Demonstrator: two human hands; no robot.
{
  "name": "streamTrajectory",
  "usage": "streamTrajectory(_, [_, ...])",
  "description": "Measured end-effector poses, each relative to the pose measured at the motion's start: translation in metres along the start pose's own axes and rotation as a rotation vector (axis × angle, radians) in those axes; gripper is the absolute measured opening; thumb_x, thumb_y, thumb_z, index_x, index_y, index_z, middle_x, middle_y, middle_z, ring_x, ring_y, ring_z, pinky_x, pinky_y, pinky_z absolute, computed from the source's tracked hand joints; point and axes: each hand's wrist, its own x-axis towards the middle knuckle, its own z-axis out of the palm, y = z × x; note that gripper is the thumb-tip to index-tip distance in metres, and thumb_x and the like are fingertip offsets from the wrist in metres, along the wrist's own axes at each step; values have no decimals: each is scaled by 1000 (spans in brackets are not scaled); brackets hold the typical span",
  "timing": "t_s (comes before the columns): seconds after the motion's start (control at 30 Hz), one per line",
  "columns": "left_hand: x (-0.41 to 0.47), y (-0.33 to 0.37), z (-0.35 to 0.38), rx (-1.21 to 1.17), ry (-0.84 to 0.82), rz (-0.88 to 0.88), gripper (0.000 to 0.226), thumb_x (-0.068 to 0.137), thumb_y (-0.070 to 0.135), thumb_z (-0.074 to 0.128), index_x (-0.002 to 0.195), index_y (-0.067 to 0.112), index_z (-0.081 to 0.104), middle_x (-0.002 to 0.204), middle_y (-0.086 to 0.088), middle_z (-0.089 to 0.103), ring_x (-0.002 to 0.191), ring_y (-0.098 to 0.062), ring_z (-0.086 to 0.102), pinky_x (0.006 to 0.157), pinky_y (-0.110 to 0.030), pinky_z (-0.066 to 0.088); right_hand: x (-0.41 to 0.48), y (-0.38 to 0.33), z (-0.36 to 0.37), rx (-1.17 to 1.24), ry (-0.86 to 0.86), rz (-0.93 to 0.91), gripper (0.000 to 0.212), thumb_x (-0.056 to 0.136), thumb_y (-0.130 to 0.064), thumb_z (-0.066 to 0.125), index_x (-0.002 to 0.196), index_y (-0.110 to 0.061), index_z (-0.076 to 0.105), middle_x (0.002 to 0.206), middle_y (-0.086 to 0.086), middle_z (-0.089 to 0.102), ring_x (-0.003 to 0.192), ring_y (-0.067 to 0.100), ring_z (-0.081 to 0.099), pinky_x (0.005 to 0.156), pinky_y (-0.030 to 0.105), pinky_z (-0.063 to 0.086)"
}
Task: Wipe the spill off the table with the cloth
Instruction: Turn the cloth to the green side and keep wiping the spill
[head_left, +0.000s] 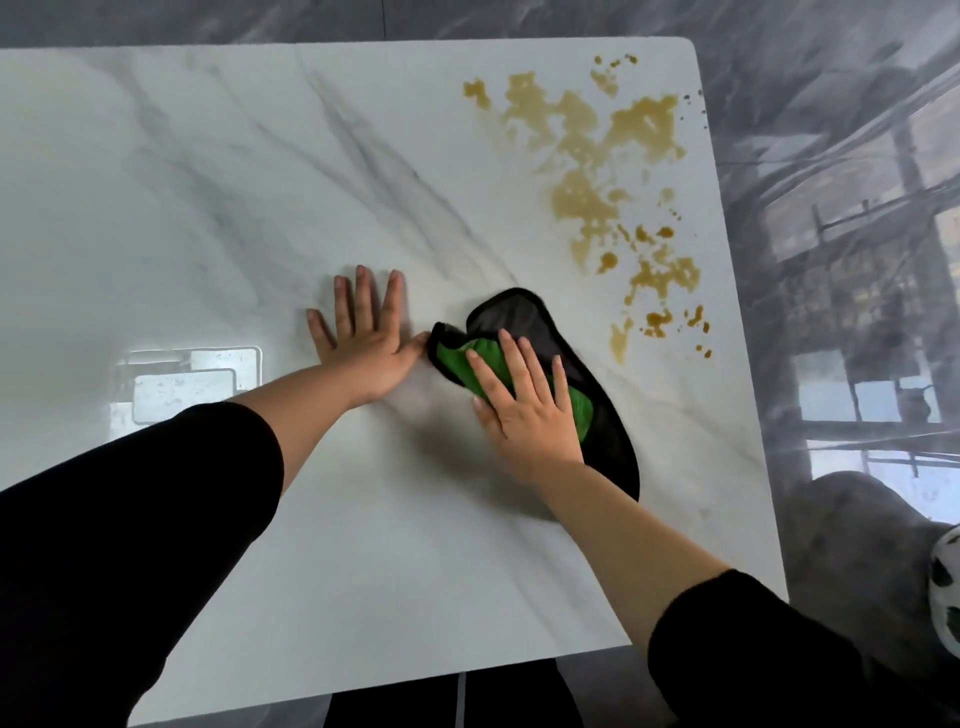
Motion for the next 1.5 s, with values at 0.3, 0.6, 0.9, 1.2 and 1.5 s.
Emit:
streamTrajectory(0.3, [-8,6,-3,42,7,-24,107,78,84,33,145,34,-33,154,-7,-38,141,-27,-36,111,-58,-16,-100,45,20,64,-31,201,54,100,-51,15,151,-41,1,161,-3,-3,148,16,-5,118,46,-1])
streamTrajectory(0.6, [-27,60,12,45,141,99,115,72,87,40,152,31,-20,161,-5,-24,146,-23,-24,115,-52,-12,-116,57,7,134,-149,334,55,98,-51,6,142,-45,-26,153,-10,-34,139,9,-34,117,41,-15])
streamTrajectory(0.9, [1,158,23,16,-107,18,154,44,95,58,131,29,-51,143,-9,-53,134,-33,-45,106,-68,-16,-140,79,19,245,-126,562,59,97,-49,11,136,-52,-33,148,-14,-42,136,8,-38,109,36,-30])
streamTrajectory(1.2, [-2,163,18,26,-162,-9,156,43,92,63,125,31,-55,142,-9,-54,132,-33,-47,105,-68,-17,-21,153,-27,266,37,595,53,98,-55,14,140,-54,-18,158,-10,-22,143,8,-24,112,40,-20])
streamTrajectory(1.5, [-3,164,14,31,-210,-19,155,44,92,62,120,31,-58,117,-3,-68,123,-32,-53,103,-68,-19,-24,149,-28,251,41,544,55,98,-52,15,141,-51,-19,159,-7,-21,143,9,-23,114,40,-19])
